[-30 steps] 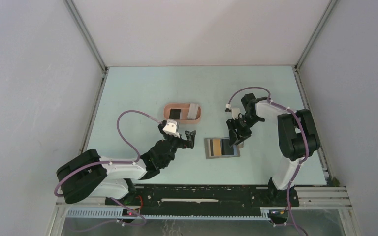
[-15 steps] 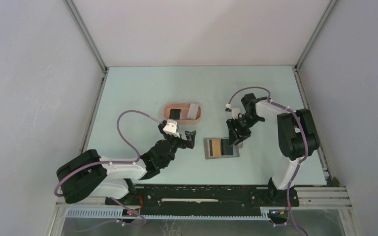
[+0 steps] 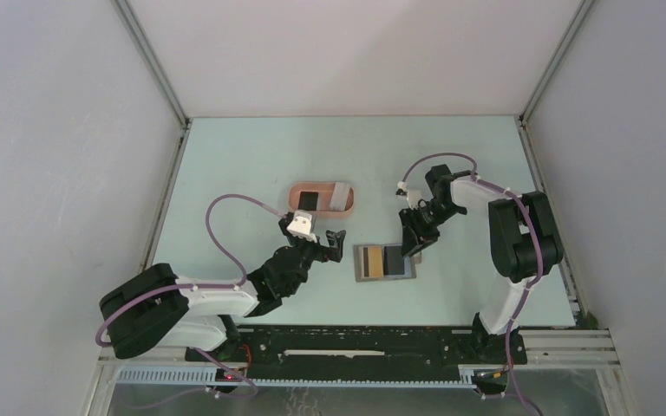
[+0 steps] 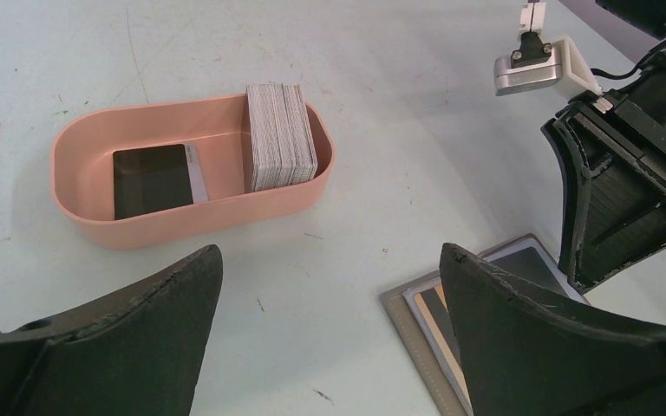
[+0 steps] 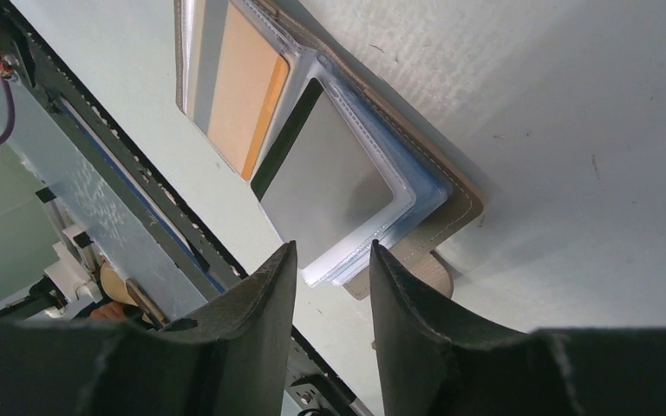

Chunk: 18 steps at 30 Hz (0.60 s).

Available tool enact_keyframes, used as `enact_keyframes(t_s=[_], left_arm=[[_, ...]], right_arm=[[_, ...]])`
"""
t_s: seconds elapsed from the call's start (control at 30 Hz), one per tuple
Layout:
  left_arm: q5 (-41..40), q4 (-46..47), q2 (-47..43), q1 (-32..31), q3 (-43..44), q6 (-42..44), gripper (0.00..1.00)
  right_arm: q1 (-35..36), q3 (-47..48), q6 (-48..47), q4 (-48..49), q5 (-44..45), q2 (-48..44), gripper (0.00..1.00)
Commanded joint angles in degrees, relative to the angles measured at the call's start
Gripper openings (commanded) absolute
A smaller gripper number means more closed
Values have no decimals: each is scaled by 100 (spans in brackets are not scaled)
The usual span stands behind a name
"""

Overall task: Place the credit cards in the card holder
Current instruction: Turn over the card slot in the card holder.

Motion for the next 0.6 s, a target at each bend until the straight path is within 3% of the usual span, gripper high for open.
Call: enact_keyframes(t_s=[0.0,0.57], left_arm=[[1,300,-36,15,-134,-35,100],[10,309,-12,15,-113,-27,100]], right_arm=[[-52,221,-18,-135,-395,-194,44],[-145,341,-23,-248,-1477,76,40]])
